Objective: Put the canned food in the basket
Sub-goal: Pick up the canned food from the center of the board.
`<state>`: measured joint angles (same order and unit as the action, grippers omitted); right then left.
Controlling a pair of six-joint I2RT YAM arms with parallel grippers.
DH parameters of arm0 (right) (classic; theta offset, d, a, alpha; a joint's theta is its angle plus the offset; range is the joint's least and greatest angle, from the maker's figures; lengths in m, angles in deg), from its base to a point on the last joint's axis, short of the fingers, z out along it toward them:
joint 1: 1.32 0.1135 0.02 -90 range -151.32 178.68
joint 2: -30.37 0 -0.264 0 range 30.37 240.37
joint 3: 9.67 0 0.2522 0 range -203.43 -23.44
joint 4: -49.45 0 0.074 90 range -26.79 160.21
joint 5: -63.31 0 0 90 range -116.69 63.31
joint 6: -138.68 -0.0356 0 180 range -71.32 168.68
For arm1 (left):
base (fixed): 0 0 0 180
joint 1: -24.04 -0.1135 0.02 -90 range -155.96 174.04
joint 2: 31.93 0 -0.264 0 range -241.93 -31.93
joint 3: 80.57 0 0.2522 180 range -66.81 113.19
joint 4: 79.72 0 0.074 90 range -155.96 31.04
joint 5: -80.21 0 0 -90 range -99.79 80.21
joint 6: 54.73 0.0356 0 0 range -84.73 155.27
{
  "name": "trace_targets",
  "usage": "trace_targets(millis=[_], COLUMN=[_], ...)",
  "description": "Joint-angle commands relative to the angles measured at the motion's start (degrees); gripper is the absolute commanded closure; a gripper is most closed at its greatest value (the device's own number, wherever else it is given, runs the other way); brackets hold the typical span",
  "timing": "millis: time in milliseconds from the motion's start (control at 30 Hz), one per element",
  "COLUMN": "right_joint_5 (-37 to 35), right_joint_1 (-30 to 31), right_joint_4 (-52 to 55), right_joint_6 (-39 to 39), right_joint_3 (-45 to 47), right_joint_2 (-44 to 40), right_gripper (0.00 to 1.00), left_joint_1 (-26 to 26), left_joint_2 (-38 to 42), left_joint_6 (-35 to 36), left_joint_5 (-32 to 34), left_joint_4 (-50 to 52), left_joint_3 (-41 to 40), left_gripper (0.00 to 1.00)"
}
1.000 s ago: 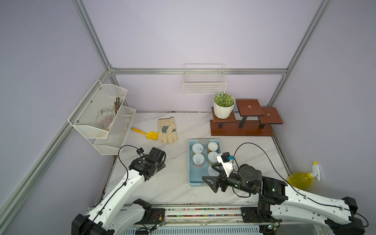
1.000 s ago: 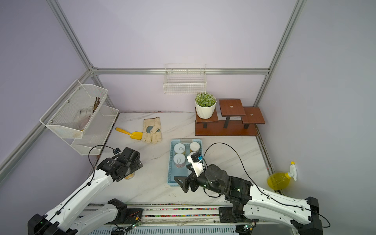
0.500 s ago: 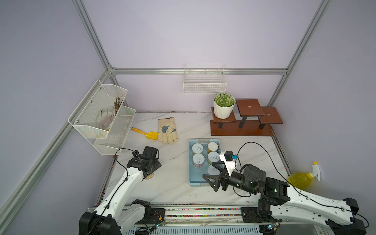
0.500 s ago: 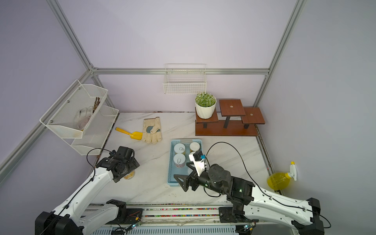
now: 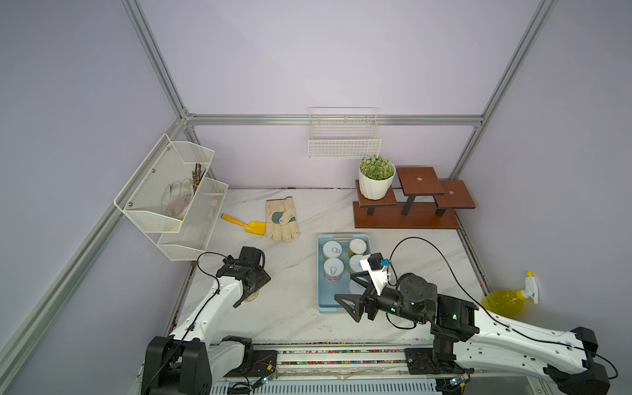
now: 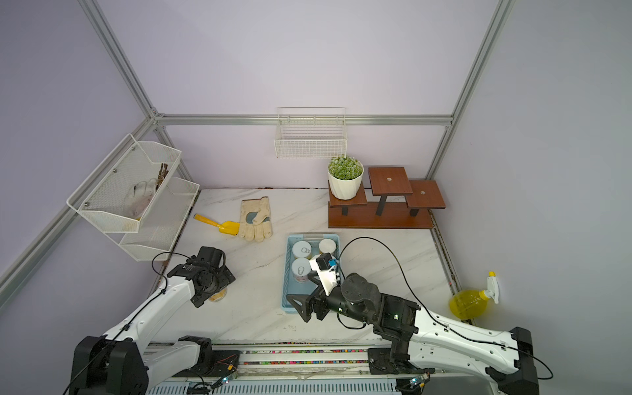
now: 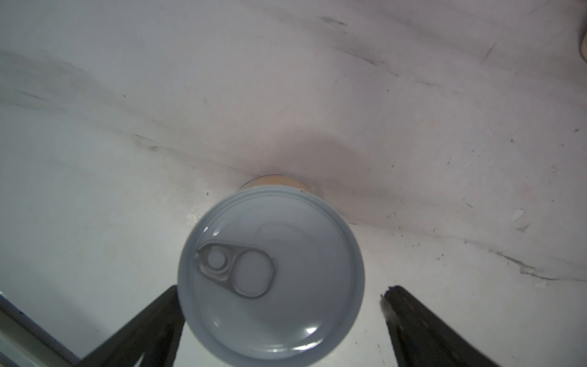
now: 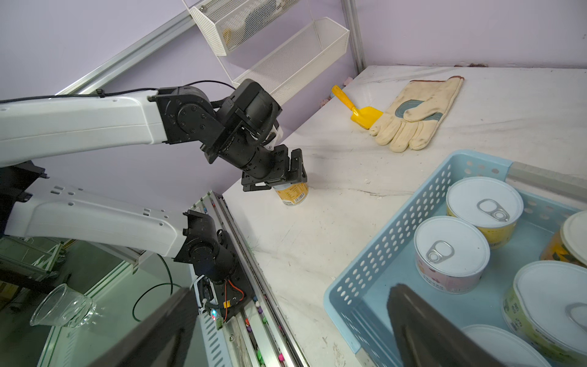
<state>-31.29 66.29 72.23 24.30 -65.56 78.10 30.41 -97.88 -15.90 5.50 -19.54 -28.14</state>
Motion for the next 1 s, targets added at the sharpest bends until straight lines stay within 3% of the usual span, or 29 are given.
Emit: trace_targets(millis=[0, 133, 467, 667, 967], right_joint_5=[-0.32, -1.35, 17.49, 20.57, 27.70], right_joint_1=[0.30, -0.69, -10.30, -13.95, -20.12], right_joint_4=[0.90, 2.64, -5.09, -5.74, -7.15], right_joint_6=[-0.06, -1.94, -2.29, -1.75, 1.65], right_joint_3=[-2.23, -3.48, -2.52, -1.40, 1.07], right_joint_2=[1.49, 4.32, 7.87, 8.84, 8.79], right_gripper=[0.01, 0.00, 0.00, 0.00, 0.00], left_joint_1=[-0.91, -1.36, -2.14, -2.67, -2.87], left_joint_2=[-1.31, -2.54, -3.35, -4.55, -7.53], left_joint_6=[1.82, 2.31, 3.18, 3.63, 4.07], left_joint_5=[-0.93, -1.46, -1.67, -1.46, -1.66], left_joint_4=[-3.38, -4.39, -4.95, -5.77, -5.65], left_joint_3=[0.33, 0.34, 0.61, 0.94, 2.34], left_gripper=[0.03, 0.07, 0.09, 0.04, 0.13])
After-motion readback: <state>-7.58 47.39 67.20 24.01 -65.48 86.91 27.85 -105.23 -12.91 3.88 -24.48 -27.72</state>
